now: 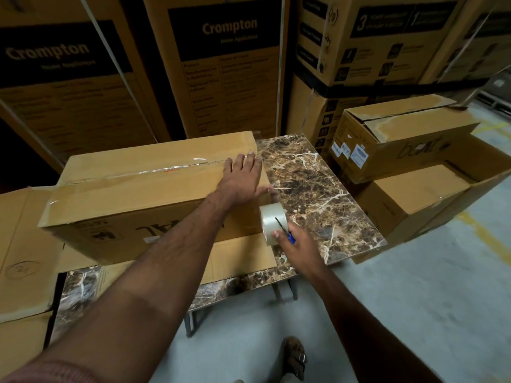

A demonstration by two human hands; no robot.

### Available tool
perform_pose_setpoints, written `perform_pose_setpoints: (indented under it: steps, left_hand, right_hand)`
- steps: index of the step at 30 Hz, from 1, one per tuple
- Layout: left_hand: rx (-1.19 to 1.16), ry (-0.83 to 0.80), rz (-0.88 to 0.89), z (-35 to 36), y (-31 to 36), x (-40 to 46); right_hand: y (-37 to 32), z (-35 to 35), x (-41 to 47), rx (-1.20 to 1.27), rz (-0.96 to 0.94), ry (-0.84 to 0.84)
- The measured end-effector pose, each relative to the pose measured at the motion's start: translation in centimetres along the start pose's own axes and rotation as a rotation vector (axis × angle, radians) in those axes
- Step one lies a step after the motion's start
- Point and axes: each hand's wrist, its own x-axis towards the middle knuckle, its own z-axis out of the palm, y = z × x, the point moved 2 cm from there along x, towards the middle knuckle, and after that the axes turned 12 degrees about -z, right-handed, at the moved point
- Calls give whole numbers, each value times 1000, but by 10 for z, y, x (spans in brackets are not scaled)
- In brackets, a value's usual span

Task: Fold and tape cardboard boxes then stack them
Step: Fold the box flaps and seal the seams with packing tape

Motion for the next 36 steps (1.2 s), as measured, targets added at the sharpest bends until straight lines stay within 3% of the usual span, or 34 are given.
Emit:
perform_pose_setpoints:
  steps: [16,20,27,32,36]
  left_hand:
    - [44,-1,45,9,-6,2]
    - [51,83,16,9,-1,-1]
    - [82,95,3,10,11,-5]
    - [101,221,17,16,10,-16]
    - [99,206,43,13,10,-10]
  right_hand:
    - [35,20,6,-13,169,-38]
    - [35,20,15,-42,167,-62]
    - [44,24,28,-109,225,-56]
    - [46,28,36,-99,241,-57]
    - [46,25,39,-77,227,-15]
